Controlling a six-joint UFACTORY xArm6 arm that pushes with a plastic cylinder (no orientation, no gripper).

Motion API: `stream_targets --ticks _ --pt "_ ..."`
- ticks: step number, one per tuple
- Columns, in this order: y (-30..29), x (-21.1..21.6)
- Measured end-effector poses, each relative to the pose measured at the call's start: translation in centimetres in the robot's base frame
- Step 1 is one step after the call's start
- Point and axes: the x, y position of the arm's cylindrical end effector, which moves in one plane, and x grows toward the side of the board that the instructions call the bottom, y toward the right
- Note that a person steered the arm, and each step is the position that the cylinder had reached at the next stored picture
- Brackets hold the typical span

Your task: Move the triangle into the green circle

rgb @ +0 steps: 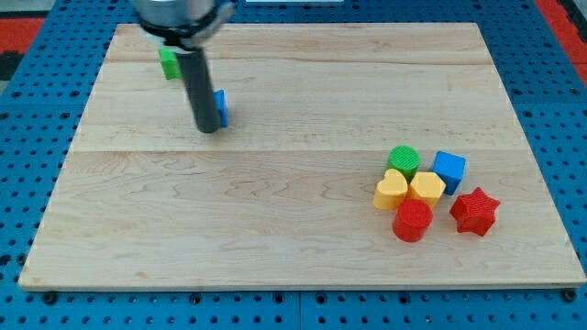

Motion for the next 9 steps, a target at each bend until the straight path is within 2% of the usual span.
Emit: stream_targets --ticks 1,2,3,6,7,8,9 --pt "-4.1 -3.7" --pt "-11.3 -6.9" --pt "-8.4 -8.0" --pt "8.7 1.2" --pt "7.0 -0.7" --pt "-0.5 -4.8" --pt "3.0 -6.5"
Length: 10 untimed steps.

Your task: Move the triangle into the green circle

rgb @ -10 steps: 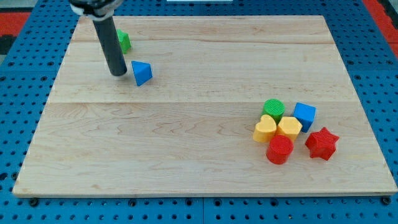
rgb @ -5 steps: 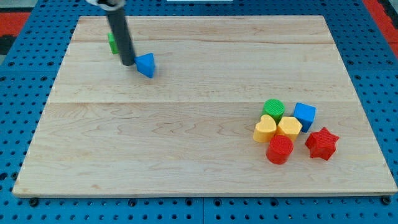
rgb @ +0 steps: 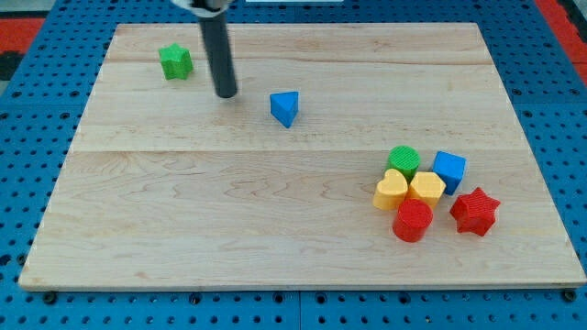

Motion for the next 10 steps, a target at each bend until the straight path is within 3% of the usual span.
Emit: stream_targets --ticks 1,2,3,4,6,9,10 --pt "10.3 3.0" --pt "13.2 5.9" --pt "10.7 -0.1" --pt "7.1 -2.2" --pt "5.2 2.6" --pt "10.2 10.0" --pt "14.7 11.8"
